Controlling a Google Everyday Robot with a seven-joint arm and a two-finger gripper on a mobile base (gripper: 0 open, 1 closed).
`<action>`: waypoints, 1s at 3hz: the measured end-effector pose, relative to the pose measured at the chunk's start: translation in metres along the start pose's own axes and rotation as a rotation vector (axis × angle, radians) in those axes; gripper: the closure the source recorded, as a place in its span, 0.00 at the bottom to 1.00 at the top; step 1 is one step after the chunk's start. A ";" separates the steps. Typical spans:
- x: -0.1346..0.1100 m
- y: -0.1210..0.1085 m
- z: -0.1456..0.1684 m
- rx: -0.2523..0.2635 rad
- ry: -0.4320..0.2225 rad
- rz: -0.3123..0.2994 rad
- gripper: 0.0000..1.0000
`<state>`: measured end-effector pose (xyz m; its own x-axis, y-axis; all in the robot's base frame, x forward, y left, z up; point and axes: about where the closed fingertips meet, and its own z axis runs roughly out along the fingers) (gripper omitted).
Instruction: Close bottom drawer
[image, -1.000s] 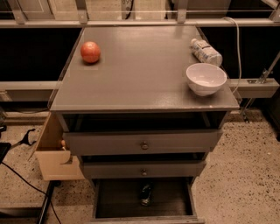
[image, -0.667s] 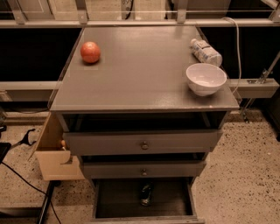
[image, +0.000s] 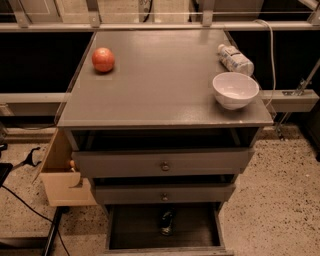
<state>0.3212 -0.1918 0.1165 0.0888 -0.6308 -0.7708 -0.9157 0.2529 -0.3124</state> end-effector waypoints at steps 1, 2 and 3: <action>-0.003 -0.012 0.010 0.005 0.008 -0.022 1.00; -0.006 -0.029 0.020 0.013 0.020 -0.047 1.00; -0.008 -0.038 0.026 0.017 0.024 -0.060 1.00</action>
Offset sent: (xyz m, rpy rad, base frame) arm 0.0477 0.0079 0.0056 -0.0592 -0.0553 0.0072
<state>0.3660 -0.1774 0.1201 0.1333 -0.6624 -0.7372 -0.9024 0.2265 -0.3667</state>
